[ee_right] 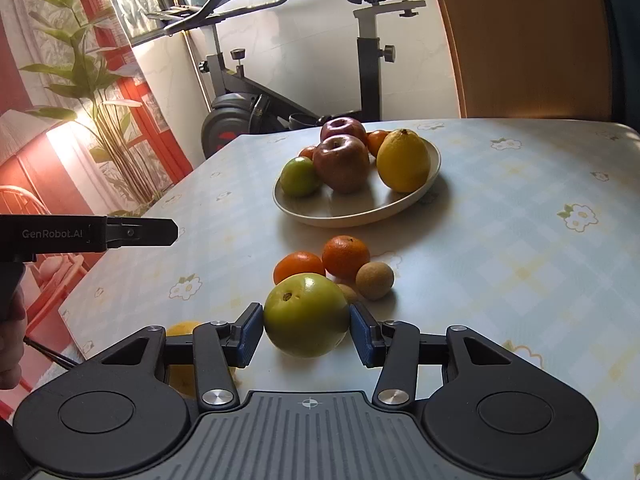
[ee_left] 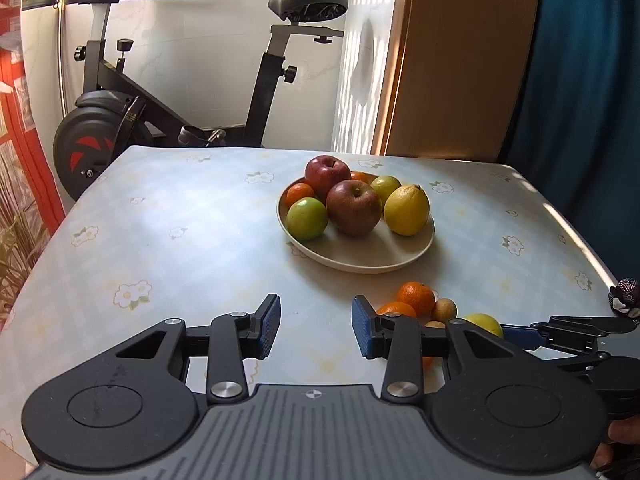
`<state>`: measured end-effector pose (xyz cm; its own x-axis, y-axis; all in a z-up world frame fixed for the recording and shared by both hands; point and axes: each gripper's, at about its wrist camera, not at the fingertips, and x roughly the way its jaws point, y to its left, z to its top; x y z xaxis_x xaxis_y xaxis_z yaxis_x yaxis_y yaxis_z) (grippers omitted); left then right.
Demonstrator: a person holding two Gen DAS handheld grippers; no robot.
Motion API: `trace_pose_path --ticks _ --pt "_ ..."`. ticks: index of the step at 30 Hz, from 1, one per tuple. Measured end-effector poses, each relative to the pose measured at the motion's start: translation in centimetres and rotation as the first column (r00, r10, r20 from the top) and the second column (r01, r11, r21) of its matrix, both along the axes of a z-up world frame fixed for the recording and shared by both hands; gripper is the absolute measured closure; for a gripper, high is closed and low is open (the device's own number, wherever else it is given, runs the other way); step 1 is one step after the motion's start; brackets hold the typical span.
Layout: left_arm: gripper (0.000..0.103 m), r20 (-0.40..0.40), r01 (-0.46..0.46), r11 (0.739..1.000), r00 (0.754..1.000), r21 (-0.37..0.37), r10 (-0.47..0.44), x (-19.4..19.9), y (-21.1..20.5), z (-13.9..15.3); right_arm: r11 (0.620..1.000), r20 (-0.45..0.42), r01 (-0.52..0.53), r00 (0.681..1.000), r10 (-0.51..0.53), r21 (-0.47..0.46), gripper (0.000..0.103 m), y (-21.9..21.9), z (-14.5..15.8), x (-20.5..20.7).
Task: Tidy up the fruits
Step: 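Lift the green apple toward the plate with the right gripper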
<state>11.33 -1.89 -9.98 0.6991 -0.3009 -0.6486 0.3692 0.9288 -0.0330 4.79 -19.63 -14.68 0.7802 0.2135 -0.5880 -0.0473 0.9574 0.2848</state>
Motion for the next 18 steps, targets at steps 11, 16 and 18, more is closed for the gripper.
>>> trace_pose_path --ticks 11,16,18 --pt "0.062 0.094 0.031 0.996 0.995 -0.086 -0.022 4.3 -0.1 5.5 0.997 0.098 0.056 0.994 -0.051 -0.048 0.059 -3.4 3.9 2.2" --pt "0.062 0.164 0.023 0.995 0.986 -0.100 -0.007 6.4 -0.4 8.0 0.995 0.138 0.070 0.989 -0.060 -0.070 0.059 -4.5 5.5 3.4" --pt "0.062 0.162 0.032 0.994 0.987 -0.103 -0.015 6.9 -0.7 8.1 0.994 0.140 0.072 0.988 -0.060 -0.085 0.059 -4.7 5.5 3.8"
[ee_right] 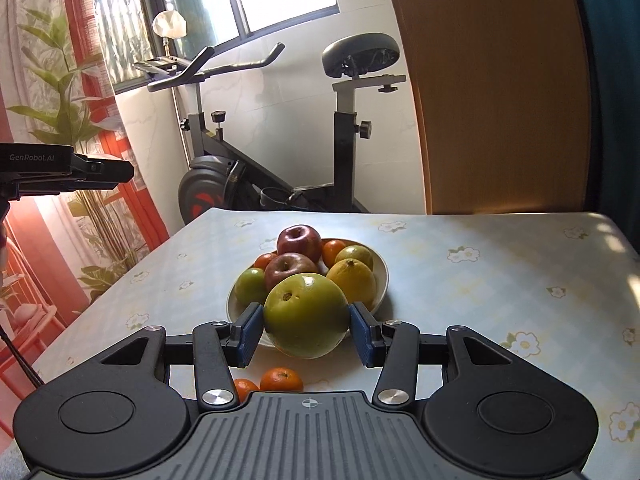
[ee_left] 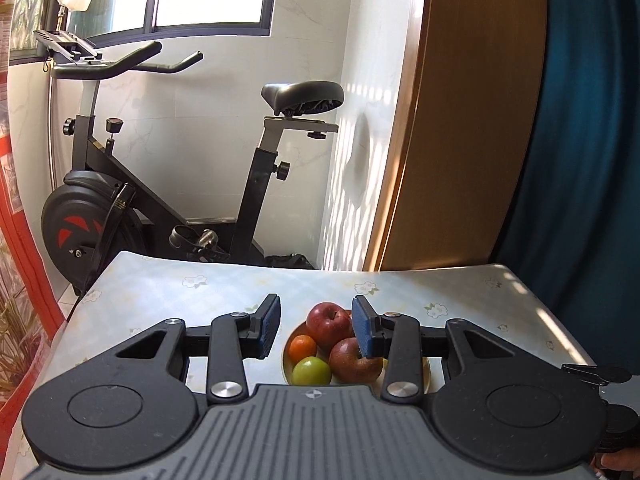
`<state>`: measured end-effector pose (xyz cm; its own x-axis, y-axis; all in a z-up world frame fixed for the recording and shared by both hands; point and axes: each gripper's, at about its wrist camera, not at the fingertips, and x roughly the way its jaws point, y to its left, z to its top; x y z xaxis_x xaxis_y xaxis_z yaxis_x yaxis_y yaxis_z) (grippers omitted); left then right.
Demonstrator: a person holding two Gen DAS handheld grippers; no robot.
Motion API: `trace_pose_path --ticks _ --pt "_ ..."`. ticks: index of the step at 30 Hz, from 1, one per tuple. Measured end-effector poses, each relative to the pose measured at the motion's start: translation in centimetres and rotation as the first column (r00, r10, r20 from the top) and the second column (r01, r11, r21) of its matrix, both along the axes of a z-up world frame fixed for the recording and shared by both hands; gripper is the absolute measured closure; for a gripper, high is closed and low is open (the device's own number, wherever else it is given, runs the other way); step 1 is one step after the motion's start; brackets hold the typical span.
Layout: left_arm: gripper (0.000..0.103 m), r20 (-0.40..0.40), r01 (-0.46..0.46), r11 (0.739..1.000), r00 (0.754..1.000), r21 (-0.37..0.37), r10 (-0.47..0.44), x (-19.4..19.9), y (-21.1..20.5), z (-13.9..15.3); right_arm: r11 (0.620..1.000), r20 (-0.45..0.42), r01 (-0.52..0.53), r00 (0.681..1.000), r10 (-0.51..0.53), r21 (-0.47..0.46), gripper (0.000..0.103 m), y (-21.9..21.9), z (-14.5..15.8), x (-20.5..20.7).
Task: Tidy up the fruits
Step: 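Lift the green apple toward the plate with the right gripper, then hold the green apple above the plate with the right gripper while the left grasps a tangerine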
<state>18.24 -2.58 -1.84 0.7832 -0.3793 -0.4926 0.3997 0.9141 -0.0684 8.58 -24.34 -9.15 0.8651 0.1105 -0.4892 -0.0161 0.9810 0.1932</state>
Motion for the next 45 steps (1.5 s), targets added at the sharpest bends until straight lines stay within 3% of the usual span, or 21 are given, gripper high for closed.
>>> trace_pose_path --ticks 6,10,13,22,25,34,45 --pt "0.062 -0.101 0.060 0.998 0.993 0.014 -0.058 0.6 -1.6 -3.4 0.999 -0.046 -0.004 0.999 0.002 -0.033 0.059 0.1 -2.0 0.7" --pt "0.062 -0.231 0.107 0.994 0.967 -0.012 -0.106 1.9 -2.6 -7.0 1.000 -0.079 -0.010 0.997 0.009 -0.019 0.059 0.0 -3.5 0.8" --pt "0.062 -0.281 0.155 0.988 0.949 0.014 -0.144 2.1 -3.9 -9.1 1.000 -0.089 0.001 0.996 -0.001 0.010 0.059 -0.8 -4.2 0.9" --pt "0.062 -0.343 0.313 0.945 0.902 0.098 -0.263 3.0 -7.3 -12.6 0.998 -0.101 0.042 0.994 -0.039 0.036 0.059 -2.6 -5.1 1.4" --pt "0.062 -0.395 0.342 0.937 0.873 0.076 -0.287 3.5 -7.9 -13.5 0.997 -0.103 0.055 0.993 -0.049 0.052 0.059 -2.9 -5.3 1.5" --pt "0.062 -0.468 0.371 0.927 0.829 0.050 -0.307 4.2 -8.6 -14.5 0.995 -0.103 0.066 0.993 -0.058 0.073 0.059 -3.3 -5.8 1.4" --pt "0.062 -0.494 0.412 0.906 0.810 0.097 -0.316 3.8 -10.0 -15.8 0.993 -0.107 0.072 0.992 -0.061 0.096 0.059 -3.5 -6.1 1.3"
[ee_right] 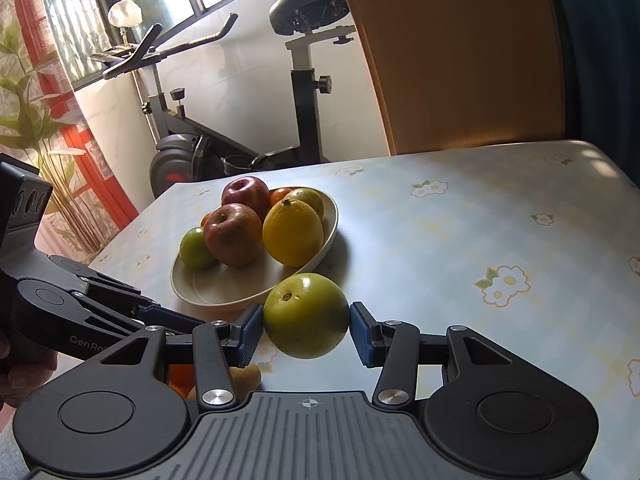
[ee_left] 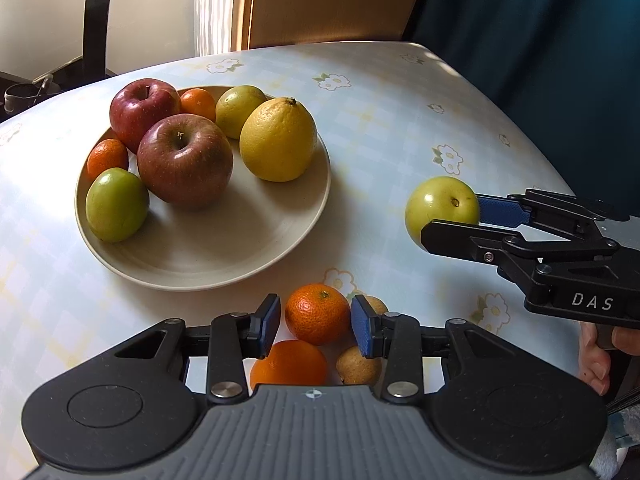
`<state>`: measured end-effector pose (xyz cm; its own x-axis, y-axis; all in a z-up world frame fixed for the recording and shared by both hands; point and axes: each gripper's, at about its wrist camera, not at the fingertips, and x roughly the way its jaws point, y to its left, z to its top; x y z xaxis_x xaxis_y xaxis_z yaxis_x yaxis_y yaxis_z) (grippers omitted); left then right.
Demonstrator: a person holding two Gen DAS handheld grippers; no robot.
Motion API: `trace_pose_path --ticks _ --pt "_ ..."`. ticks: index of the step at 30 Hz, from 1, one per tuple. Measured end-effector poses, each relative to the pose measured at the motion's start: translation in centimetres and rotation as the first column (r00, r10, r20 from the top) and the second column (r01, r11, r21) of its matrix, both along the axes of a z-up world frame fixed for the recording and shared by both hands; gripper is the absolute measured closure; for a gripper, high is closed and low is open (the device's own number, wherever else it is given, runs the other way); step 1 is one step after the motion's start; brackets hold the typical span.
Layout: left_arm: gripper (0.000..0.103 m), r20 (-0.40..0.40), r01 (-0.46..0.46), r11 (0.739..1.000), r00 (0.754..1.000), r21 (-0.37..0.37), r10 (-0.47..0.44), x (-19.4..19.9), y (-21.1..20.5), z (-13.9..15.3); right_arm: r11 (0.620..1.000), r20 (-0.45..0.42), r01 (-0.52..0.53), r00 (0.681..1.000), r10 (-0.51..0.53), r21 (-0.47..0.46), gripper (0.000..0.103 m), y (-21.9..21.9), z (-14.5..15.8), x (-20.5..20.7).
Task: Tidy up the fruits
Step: 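Hold the green apple above the plate with the right gripper while the left grasps a tangerine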
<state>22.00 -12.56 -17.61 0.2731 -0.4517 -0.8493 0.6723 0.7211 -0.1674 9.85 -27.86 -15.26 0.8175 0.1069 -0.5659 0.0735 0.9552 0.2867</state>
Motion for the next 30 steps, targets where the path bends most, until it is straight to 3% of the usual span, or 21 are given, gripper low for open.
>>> trace_pose_path --ticks 13,17,24,30 --pt "0.064 -0.001 0.006 1.000 1.000 0.006 -0.006 0.1 -0.4 -0.6 1.000 -0.001 0.006 1.000 -0.005 0.018 0.059 -0.2 -0.3 -0.1" --pt "0.064 0.025 -0.014 0.999 1.000 -0.049 0.015 -0.2 0.5 0.6 1.000 0.000 0.003 1.000 -0.003 0.018 0.059 -0.2 -0.3 0.0" --pt "0.064 0.099 -0.091 0.988 0.990 -0.122 0.104 0.3 3.6 3.5 0.999 -0.001 -0.039 0.999 0.039 0.004 0.059 0.4 0.1 1.2" --pt "0.064 0.127 -0.221 0.957 0.961 -0.187 0.247 2.7 6.3 5.5 0.996 0.011 -0.084 0.996 0.084 -0.035 0.059 1.2 1.1 3.1"
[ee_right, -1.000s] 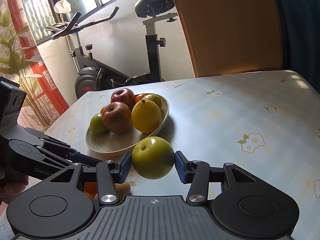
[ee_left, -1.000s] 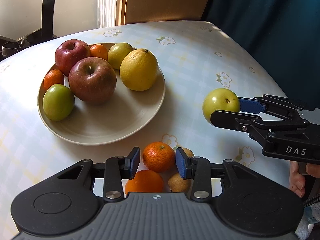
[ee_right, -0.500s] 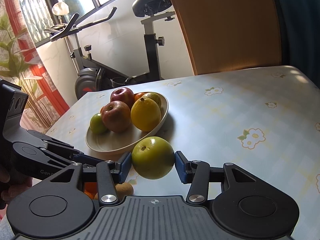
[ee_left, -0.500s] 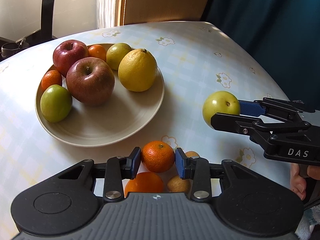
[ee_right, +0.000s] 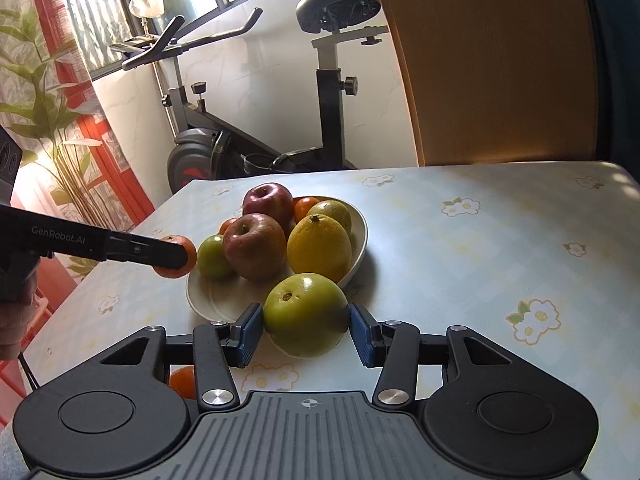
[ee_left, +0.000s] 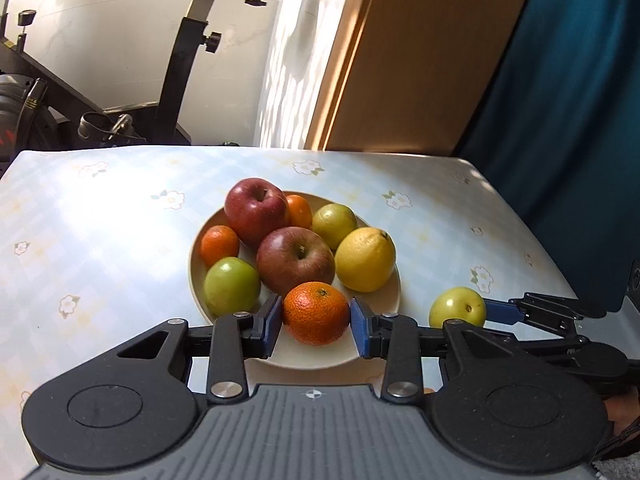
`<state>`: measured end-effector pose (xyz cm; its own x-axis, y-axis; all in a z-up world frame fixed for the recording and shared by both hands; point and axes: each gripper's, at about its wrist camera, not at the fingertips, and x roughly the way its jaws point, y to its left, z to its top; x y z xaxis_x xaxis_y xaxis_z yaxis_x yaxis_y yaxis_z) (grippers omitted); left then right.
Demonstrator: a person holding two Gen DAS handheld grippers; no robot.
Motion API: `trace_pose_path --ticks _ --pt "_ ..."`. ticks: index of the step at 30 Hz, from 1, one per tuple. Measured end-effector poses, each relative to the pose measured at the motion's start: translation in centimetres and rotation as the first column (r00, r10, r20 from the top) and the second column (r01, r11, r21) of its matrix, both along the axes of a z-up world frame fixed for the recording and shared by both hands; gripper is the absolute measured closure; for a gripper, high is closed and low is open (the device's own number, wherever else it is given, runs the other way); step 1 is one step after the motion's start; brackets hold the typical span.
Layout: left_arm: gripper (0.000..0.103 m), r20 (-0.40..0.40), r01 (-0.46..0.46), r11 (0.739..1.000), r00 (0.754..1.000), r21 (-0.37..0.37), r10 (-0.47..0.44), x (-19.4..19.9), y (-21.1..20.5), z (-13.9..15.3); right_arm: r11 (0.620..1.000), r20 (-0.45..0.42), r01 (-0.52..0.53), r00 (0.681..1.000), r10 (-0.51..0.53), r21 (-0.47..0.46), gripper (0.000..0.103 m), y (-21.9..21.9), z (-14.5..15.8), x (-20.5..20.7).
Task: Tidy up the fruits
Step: 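Hold the green apple above the plate with the right gripper while the left grasps a tangerine, then lower the green apple onto the plate with the right gripper while the left carries the tangerine there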
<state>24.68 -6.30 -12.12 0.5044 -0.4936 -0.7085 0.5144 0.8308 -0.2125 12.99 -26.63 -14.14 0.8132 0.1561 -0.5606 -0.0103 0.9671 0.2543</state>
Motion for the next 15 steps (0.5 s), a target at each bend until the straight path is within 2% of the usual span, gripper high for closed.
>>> trace_pose_path --ticks 10,15 --pt "0.064 0.024 -0.127 0.991 0.991 -0.030 0.128 3.7 1.2 0.3 0.996 0.031 -0.069 0.997 0.071 -0.061 0.059 1.5 2.0 3.6" --pt "0.064 0.021 -0.153 0.987 0.988 -0.040 0.154 5.4 1.1 -0.1 0.989 0.061 -0.093 0.993 0.100 -0.118 0.059 1.7 3.6 6.7"
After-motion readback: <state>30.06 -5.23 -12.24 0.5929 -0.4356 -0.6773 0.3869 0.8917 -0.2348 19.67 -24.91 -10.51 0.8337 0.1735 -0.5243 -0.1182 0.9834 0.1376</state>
